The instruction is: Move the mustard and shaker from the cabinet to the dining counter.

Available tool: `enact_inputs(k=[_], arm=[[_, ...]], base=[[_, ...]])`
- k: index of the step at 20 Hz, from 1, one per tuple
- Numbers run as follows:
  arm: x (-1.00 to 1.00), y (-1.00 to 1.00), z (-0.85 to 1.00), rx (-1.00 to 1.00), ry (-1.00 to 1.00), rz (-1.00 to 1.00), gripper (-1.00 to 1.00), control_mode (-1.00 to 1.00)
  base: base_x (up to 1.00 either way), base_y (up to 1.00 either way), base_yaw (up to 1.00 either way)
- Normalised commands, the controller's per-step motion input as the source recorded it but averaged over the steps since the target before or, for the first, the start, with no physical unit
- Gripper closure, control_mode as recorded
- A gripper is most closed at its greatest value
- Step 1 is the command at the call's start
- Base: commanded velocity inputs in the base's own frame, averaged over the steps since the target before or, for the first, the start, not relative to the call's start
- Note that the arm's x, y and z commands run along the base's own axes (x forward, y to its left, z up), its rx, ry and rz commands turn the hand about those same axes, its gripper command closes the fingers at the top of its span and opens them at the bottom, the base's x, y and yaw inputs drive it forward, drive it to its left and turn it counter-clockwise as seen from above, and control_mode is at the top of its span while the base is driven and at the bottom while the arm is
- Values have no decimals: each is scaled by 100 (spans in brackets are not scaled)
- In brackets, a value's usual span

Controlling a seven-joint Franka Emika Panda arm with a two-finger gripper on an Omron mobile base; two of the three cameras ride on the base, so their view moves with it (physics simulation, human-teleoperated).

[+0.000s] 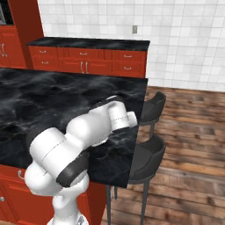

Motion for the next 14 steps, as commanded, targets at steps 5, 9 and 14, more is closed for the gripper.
enact_inputs(k=[5, 9, 14], arm=[[48, -1, -42, 4, 6, 0, 100, -100], [41, 0, -36, -1, 5, 0, 100, -100], [30, -3, -36, -6, 0, 2, 100, -100]], base=[[0, 0, 0], [0, 0, 0], [0, 0, 0]])
